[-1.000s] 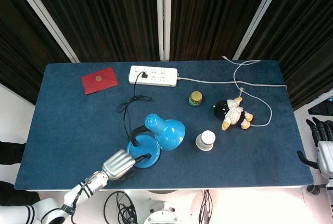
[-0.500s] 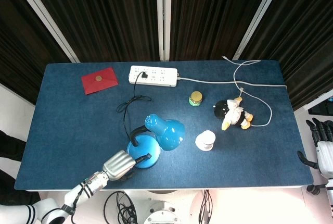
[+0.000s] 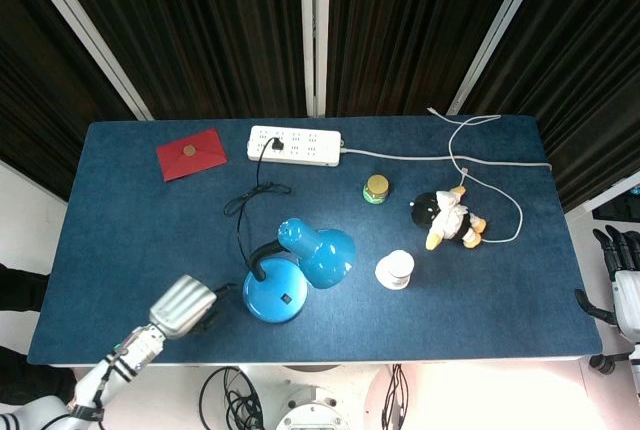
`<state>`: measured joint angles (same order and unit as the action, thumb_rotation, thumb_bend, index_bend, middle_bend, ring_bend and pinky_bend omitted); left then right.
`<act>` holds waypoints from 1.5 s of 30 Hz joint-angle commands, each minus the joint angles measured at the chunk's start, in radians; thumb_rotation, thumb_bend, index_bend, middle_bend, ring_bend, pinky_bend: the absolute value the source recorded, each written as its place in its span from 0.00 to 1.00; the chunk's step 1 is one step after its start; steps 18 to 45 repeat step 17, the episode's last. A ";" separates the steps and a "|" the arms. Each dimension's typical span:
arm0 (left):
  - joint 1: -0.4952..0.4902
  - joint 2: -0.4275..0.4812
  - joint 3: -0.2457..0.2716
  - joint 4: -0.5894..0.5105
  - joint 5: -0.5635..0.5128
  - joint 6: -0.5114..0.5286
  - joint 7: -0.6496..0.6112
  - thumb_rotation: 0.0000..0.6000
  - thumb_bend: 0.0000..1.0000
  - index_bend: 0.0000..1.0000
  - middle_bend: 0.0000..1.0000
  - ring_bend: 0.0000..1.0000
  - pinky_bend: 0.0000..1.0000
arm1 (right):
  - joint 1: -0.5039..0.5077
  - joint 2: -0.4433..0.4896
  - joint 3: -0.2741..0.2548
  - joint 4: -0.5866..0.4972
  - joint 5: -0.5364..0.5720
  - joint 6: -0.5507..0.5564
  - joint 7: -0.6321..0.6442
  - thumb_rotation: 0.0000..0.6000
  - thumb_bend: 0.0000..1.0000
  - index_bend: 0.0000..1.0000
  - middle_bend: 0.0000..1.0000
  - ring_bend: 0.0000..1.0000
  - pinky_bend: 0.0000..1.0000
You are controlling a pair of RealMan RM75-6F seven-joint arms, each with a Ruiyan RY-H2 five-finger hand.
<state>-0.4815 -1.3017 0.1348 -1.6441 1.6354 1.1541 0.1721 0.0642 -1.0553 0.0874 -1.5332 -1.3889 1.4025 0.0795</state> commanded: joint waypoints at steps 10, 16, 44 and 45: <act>0.219 0.213 -0.108 -0.032 -0.302 0.299 0.187 1.00 0.11 0.20 0.08 0.03 0.20 | 0.001 0.000 -0.005 -0.047 -0.020 0.020 -0.074 1.00 0.21 0.00 0.00 0.00 0.00; 0.233 0.221 -0.133 0.000 -0.320 0.289 0.143 1.00 0.05 0.07 0.00 0.00 0.00 | -0.001 0.007 -0.019 -0.048 -0.049 0.031 -0.113 1.00 0.20 0.00 0.00 0.00 0.00; 0.235 0.220 -0.133 0.008 -0.308 0.290 0.126 1.00 0.04 0.07 0.00 0.00 0.00 | -0.002 0.008 -0.021 -0.049 -0.052 0.032 -0.115 1.00 0.20 0.00 0.00 0.00 0.00; 0.235 0.220 -0.133 0.008 -0.308 0.290 0.126 1.00 0.04 0.07 0.00 0.00 0.00 | -0.002 0.008 -0.021 -0.049 -0.052 0.032 -0.115 1.00 0.20 0.00 0.00 0.00 0.00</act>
